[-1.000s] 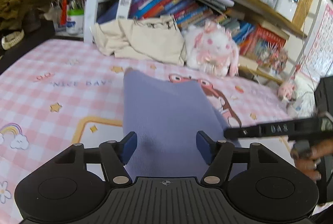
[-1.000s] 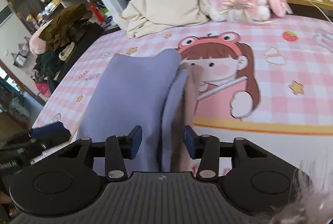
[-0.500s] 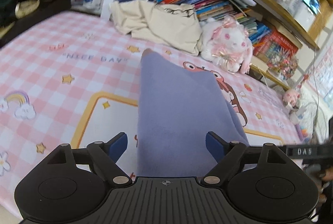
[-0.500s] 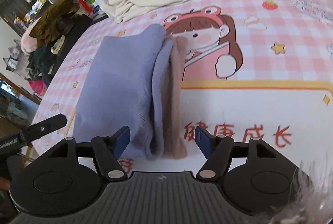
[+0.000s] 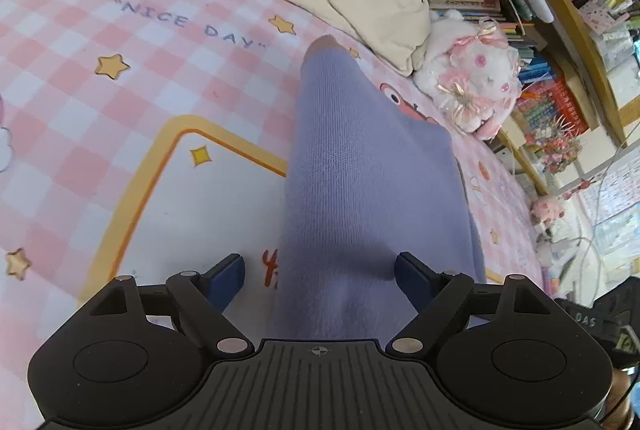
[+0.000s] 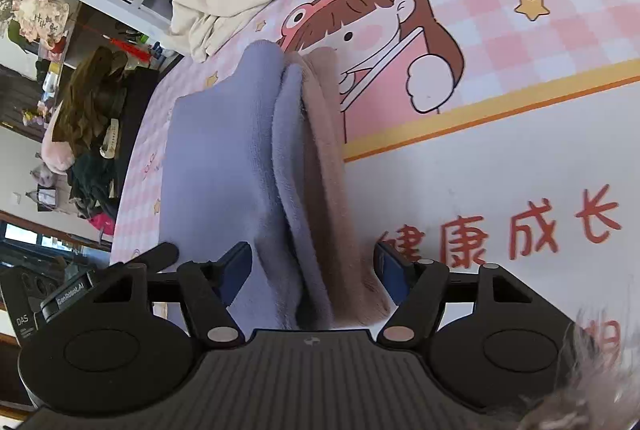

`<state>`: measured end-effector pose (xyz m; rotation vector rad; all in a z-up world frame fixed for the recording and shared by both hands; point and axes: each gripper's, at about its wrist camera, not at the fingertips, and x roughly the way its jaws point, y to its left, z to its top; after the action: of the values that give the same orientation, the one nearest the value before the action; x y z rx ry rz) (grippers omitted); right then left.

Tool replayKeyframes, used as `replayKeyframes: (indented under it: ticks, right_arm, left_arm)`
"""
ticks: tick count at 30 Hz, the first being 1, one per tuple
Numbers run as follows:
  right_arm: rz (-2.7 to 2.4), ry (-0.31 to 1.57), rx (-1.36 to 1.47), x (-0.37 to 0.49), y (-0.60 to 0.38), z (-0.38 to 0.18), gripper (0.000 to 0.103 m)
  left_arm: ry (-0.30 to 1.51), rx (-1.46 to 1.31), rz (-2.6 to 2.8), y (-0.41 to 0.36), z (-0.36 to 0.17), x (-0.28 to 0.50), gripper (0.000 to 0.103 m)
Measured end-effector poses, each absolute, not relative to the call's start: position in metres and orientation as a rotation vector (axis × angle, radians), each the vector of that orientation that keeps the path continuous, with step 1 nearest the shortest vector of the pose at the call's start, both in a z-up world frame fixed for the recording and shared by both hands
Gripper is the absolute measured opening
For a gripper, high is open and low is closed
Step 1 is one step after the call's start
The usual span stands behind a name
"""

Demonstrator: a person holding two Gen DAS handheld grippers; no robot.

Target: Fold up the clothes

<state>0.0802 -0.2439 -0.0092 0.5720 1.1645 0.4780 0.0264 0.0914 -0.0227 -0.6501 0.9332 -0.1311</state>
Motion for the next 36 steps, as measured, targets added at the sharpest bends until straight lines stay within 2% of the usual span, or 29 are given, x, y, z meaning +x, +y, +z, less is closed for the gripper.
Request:
replayKeyframes:
  ticks: [3,7,10,13,17,21,24,32,36]
  right_arm:
    - [0.478,1.15,0.512,0.077,-0.235,-0.006,0.058]
    - [0.517,1.129,0.424,0.069,-0.221,-0.003,0.029]
    - [0.541,1.028,0.301,0.053,-0.209,0.015,0.024]
    - [0.559,0.949,0.196,0.038,-0.2,0.031,0.024]
    - [0.471,1.048,0.239,0.045,-0.208,0.02,0.025]
    - [0.428,1.108,0.372,0.052,-0.222,0.006,0.046]
    - [0.395,1.151,0.471,0.058,-0.233,-0.004,0.05]
    - [0.443,1.141,0.5,0.069,-0.225,-0.008,0.051]
    - [0.47,1.141,0.472,0.073,-0.221,-0.009,0.04]
  left_arm:
    - [0.939,-0.662,-0.159,0.091,-0.024,0.032,0.084]
    - [0.944,-0.609,-0.178,0.083,-0.022,0.036,0.077]
    - [0.95,-0.531,-0.174,0.079,-0.018,0.036,0.065]
    - [0.945,-0.476,-0.187,0.074,-0.011,0.033,0.059]
    - [0.969,-0.457,-0.231,0.071,-0.01,0.031,0.06]
    - [0.994,-0.516,-0.246,0.079,-0.016,0.034,0.063]
    - [1.002,-0.566,-0.261,0.084,-0.021,0.038,0.064]
    - [0.998,-0.674,-0.278,0.092,-0.03,0.043,0.063]
    - [0.992,-0.676,-0.259,0.088,-0.029,0.042,0.06]
